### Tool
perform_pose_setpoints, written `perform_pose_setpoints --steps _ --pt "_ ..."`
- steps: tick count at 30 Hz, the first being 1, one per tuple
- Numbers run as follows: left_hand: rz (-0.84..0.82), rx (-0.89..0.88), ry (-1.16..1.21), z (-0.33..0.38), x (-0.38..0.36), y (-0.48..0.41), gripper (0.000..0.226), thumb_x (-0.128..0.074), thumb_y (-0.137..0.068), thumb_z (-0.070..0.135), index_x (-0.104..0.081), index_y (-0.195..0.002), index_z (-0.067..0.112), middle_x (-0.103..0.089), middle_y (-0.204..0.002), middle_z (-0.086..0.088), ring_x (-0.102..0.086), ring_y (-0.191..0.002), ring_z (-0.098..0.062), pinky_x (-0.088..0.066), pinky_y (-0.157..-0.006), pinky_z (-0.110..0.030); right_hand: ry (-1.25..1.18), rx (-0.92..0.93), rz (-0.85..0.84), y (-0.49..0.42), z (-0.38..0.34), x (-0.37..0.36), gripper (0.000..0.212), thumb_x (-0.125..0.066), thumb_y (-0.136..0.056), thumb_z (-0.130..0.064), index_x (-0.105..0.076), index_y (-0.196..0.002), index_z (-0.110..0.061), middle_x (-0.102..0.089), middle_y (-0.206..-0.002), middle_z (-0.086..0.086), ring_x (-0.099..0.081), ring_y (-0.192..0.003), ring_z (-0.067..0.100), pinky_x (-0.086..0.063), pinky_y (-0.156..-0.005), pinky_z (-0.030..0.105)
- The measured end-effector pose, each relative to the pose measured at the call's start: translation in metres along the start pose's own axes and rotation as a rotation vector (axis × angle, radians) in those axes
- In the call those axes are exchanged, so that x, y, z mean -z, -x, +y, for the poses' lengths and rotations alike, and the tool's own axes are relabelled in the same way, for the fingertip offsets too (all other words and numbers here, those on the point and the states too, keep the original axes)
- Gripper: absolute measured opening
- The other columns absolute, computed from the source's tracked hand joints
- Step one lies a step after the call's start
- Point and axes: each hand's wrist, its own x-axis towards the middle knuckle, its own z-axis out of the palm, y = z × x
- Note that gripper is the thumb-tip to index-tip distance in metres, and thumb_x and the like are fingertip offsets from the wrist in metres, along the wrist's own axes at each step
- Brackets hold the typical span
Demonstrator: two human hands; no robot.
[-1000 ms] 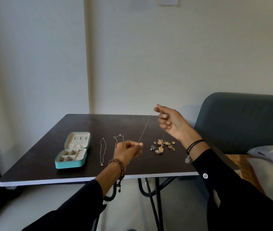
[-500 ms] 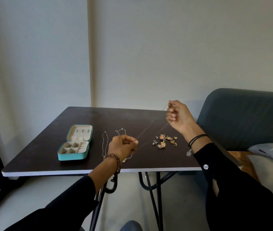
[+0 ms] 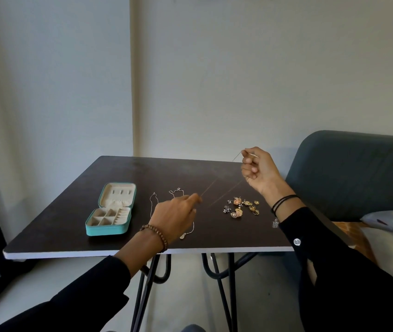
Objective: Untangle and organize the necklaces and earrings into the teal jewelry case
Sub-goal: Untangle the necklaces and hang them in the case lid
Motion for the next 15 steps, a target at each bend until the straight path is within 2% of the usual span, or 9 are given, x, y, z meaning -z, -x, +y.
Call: perform_pose_setpoints --steps 2,7,11,13,15 --pt "-0.016 -0.022 -0.033 0.0 0.002 0.0 0.031 -0.035 -0.104 0.027 -0.059 -0.123 0.026 -0.063 -0.12 0.011 -0.065 -0.097 -0.015 -0.032 -0.059 -0.022 0.031 0.007 0.003 -0.003 0.001 -0.002 0.013 -0.057 -0.098 -0.019 -0.058 -0.089 -0.01 -0.04 -0.05 -0.007 -0.025 -0.034 0.004 -0.017 -0.032 0.017" --pt "-0.028 -0.041 0.027 -0.005 -0.002 0.005 0.026 -0.04 -0.099 0.027 -0.064 -0.099 0.018 -0.062 -0.102 0.006 -0.06 -0.084 -0.014 -0.024 -0.053 -0.015 0.108 0.02 0.0 -0.012 0.006 -0.004 0.013 -0.06 -0.096 -0.021 -0.057 -0.088 -0.012 -0.038 -0.048 -0.009 -0.024 -0.034 0.005 -0.017 -0.032 0.018" --pt "-0.017 -0.053 0.008 -0.01 -0.007 0.01 0.028 -0.04 -0.094 0.038 -0.062 -0.088 0.021 -0.056 -0.095 0.01 -0.06 -0.076 -0.016 -0.039 -0.059 -0.024 0.103 -0.003 0.008 -0.017 0.013 -0.005 0.017 -0.058 -0.095 -0.021 -0.055 -0.081 -0.013 -0.039 -0.05 -0.007 -0.024 -0.035 0.005 -0.017 -0.033 0.019" --pt "-0.01 -0.096 -0.047 -0.014 -0.01 0.013 0.04 -0.035 -0.093 0.048 -0.063 -0.081 0.022 -0.053 -0.104 0.011 -0.058 -0.078 -0.011 -0.048 -0.058 -0.027 0.047 -0.019 0.021 -0.02 0.016 -0.003 0.019 -0.057 -0.094 -0.02 -0.053 -0.077 -0.012 -0.04 -0.051 -0.006 -0.025 -0.035 0.006 -0.019 -0.033 0.018" --pt "0.032 -0.153 -0.117 -0.019 -0.013 0.015 0.05 -0.033 -0.093 0.057 -0.066 -0.073 0.024 -0.049 -0.129 0.012 -0.057 -0.1 -0.006 -0.054 -0.062 -0.026 0.0 -0.027 0.033 -0.023 0.017 -0.002 0.021 -0.056 -0.094 -0.018 -0.052 -0.074 -0.011 -0.042 -0.053 -0.004 -0.028 -0.036 0.006 -0.022 -0.034 0.018"
